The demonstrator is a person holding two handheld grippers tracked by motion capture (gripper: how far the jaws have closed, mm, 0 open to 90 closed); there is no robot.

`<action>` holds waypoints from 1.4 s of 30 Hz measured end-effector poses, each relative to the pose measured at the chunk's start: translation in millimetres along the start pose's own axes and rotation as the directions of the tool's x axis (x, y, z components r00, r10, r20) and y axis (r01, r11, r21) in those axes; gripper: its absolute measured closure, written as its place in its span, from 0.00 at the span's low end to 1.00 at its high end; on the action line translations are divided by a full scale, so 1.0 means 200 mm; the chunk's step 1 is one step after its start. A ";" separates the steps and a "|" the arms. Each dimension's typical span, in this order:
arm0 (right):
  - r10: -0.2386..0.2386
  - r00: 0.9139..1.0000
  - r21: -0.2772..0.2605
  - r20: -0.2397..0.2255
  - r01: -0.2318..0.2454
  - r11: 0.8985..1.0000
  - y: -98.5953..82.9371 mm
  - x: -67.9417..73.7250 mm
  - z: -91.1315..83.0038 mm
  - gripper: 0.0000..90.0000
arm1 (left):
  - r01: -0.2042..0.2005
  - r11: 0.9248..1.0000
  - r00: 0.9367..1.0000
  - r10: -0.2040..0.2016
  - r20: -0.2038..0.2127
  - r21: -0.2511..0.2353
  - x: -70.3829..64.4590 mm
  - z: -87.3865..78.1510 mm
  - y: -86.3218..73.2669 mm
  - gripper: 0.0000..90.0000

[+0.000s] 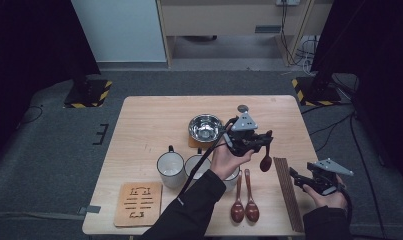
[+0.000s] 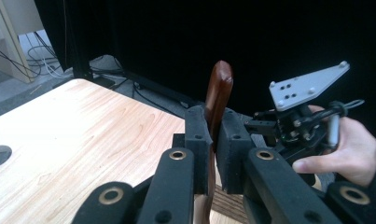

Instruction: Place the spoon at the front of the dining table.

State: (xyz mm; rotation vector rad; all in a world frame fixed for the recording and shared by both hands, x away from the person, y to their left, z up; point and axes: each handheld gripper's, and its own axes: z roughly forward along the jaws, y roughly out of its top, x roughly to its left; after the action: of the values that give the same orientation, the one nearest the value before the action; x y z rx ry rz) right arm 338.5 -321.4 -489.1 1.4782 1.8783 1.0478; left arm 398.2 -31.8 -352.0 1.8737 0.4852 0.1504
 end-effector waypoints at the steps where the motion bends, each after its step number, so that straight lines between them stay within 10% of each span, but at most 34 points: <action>1: 0.002 1.000 0.008 0.008 -0.002 1.000 -0.01 -0.01 0.01 0.28 | -0.001 1.000 1.000 0.001 -0.001 -0.002 0.00 0.00 0.00 0.93; 16: -0.016 0.997 0.130 0.073 0.007 0.991 -0.11 -0.14 0.10 0.24 | -0.005 1.000 1.000 0.005 -0.015 -0.028 0.02 -0.06 0.04 0.93; 42: -0.014 0.996 0.184 0.083 -0.001 0.983 -0.16 -0.19 0.15 0.18 | 0.001 1.000 0.998 -0.002 -0.069 -0.020 0.14 -0.20 0.13 0.93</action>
State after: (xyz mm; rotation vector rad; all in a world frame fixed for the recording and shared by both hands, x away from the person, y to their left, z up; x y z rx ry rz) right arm 353.9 -354.2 -534.2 1.5917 1.9620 0.8130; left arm 416.1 7.0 -317.7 1.8536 0.5303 0.2186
